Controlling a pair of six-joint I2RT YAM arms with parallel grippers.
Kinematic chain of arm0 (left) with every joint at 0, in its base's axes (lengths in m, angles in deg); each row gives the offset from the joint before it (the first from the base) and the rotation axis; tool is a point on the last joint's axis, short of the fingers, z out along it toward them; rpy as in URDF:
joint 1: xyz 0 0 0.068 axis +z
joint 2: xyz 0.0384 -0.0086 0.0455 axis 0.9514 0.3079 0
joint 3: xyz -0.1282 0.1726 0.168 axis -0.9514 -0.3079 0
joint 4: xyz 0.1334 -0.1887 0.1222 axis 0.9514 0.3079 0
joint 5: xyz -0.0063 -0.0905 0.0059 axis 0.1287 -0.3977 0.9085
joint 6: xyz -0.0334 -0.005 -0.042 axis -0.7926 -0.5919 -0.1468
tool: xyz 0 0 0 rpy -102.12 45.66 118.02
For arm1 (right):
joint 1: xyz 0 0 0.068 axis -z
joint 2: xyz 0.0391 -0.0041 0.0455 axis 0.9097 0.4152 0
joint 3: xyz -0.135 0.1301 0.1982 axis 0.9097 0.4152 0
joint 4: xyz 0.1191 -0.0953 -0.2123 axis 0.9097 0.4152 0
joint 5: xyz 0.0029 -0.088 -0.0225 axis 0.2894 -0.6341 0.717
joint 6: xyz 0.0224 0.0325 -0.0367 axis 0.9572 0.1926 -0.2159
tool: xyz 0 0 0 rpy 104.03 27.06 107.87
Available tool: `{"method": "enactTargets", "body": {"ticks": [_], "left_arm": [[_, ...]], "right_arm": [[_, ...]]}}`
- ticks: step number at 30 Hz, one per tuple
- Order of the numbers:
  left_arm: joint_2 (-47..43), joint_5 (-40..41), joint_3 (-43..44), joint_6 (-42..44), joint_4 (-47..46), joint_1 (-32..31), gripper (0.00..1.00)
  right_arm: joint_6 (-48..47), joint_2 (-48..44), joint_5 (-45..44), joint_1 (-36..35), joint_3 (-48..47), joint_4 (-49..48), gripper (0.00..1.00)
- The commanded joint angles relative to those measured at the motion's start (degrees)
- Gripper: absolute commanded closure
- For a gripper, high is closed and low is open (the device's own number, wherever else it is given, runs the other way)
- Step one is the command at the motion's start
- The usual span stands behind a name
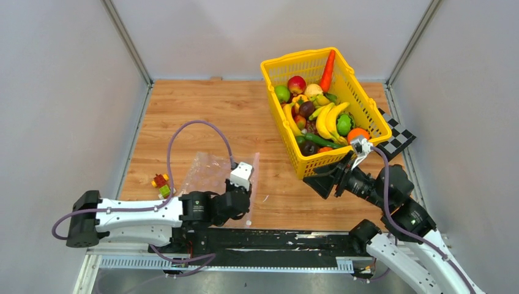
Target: Place the food in the zip-top bag and seal the zipper
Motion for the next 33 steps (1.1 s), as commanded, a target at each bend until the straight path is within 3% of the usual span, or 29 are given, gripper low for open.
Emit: {"method": "enactTargets", "body": {"ticks": [1,10,19,21,25,33], "left_arm": [[-4.5,1.8,-0.3,2.8,-1.9,3.0,1.00],[-10.6,-0.3,-1.0,4.2,-2.7,8.2,1.00],[-14.6,-2.5,-1.0,5.4,-3.4,10.6,1.00],[-16.3,-3.5,-1.5,5.7,-3.4,12.4,1.00],[-20.7,-4.6,-3.2,5.0,-2.9,15.0,1.00],[-24.1,-5.9,-4.7,4.4,-3.3,16.1,1.00]], "right_arm": [[-4.5,6.1,12.0,0.2,-7.4,-6.1,0.34],[-6.9,19.0,13.2,-2.9,-12.4,-5.7,0.38],[-8.5,31.8,0.2,-15.4,-16.0,-6.4,0.38],[-8.5,35.4,-3.5,-17.5,-17.2,-6.5,0.42],[-6.8,41.9,-9.1,-17.8,-19.8,-5.0,0.49],[-1.2,48.1,-7.1,-17.8,-18.0,-13.6,0.50]]}}
